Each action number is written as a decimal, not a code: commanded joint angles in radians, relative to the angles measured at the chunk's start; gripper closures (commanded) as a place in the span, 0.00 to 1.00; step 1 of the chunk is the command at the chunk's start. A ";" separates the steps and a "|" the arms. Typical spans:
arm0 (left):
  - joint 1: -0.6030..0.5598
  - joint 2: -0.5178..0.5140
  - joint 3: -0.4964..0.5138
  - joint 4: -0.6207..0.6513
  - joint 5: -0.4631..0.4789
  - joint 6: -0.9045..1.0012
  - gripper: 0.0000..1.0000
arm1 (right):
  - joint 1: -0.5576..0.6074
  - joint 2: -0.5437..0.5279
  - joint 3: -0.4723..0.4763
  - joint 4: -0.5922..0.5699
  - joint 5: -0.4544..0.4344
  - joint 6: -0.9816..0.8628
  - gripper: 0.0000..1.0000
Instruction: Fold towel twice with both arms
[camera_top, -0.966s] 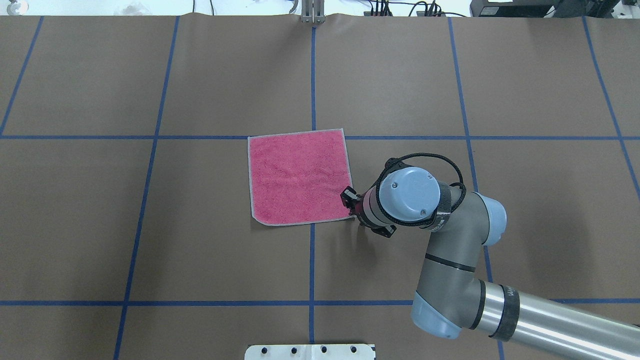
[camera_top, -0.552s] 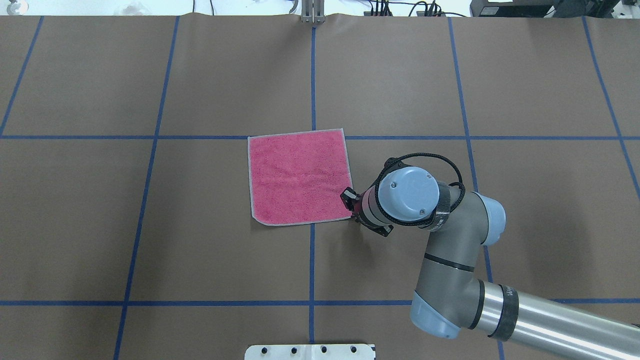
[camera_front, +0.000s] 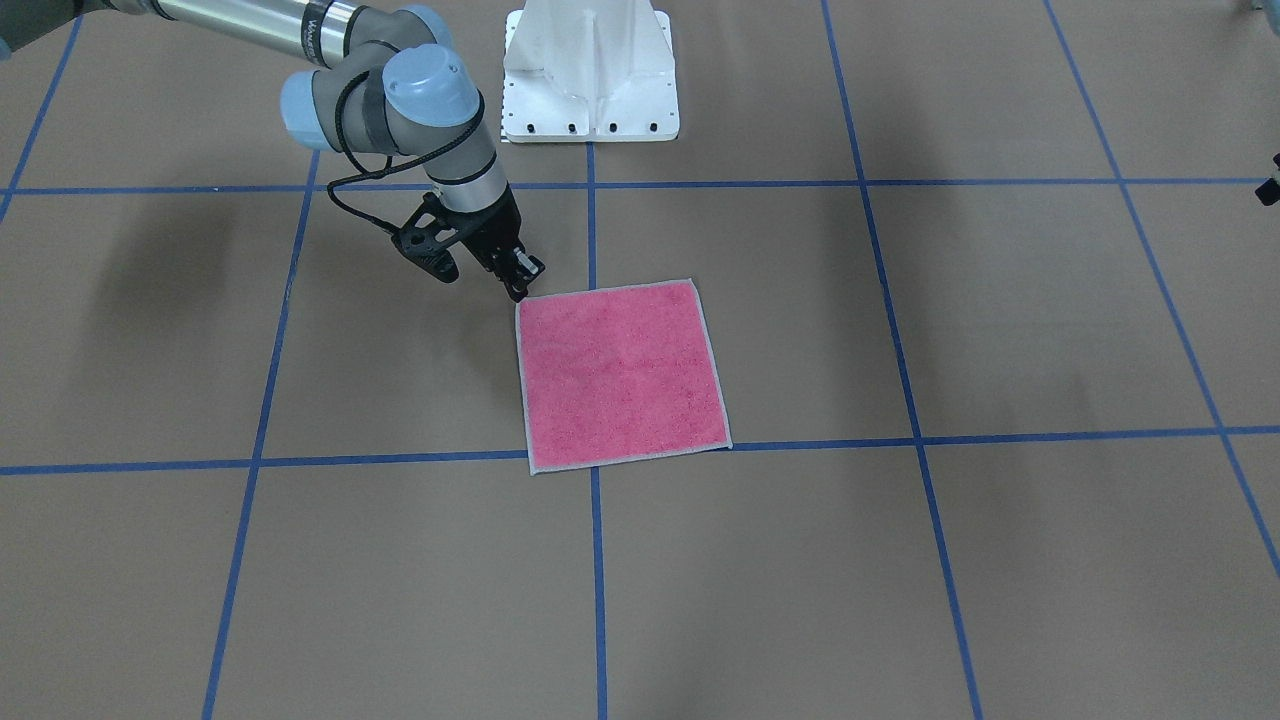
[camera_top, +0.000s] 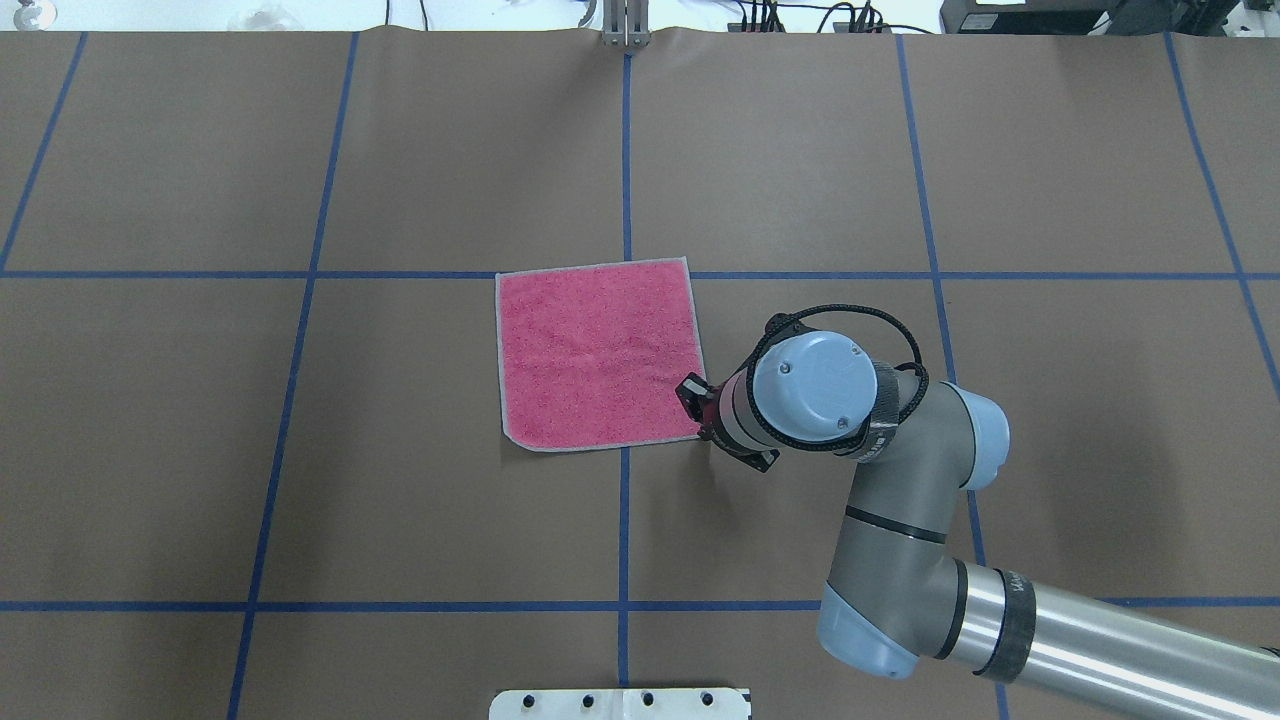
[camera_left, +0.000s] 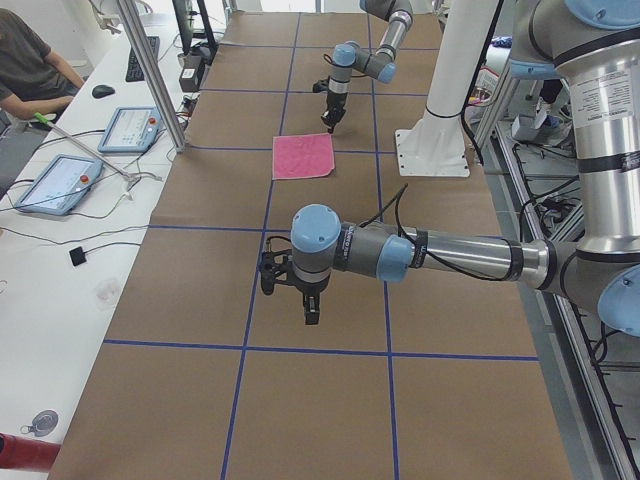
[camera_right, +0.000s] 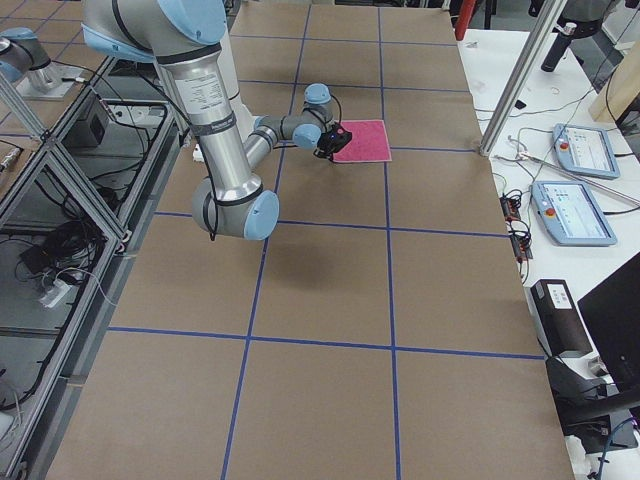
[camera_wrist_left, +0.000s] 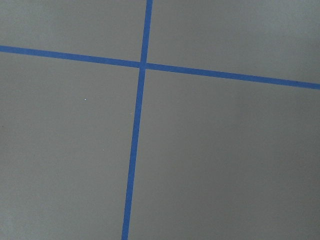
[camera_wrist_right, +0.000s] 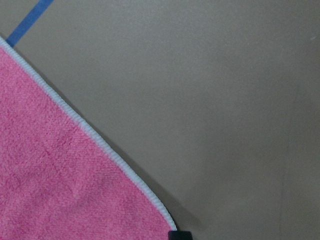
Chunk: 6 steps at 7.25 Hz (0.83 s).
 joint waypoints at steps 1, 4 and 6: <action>0.062 -0.045 0.000 -0.003 0.000 -0.098 0.00 | 0.004 -0.018 0.024 -0.003 0.004 0.001 1.00; 0.250 -0.220 -0.002 -0.070 0.021 -0.472 0.00 | 0.006 -0.035 0.061 -0.015 0.006 0.019 1.00; 0.390 -0.319 -0.011 -0.112 0.117 -0.704 0.01 | 0.001 -0.041 0.080 -0.017 0.007 0.019 1.00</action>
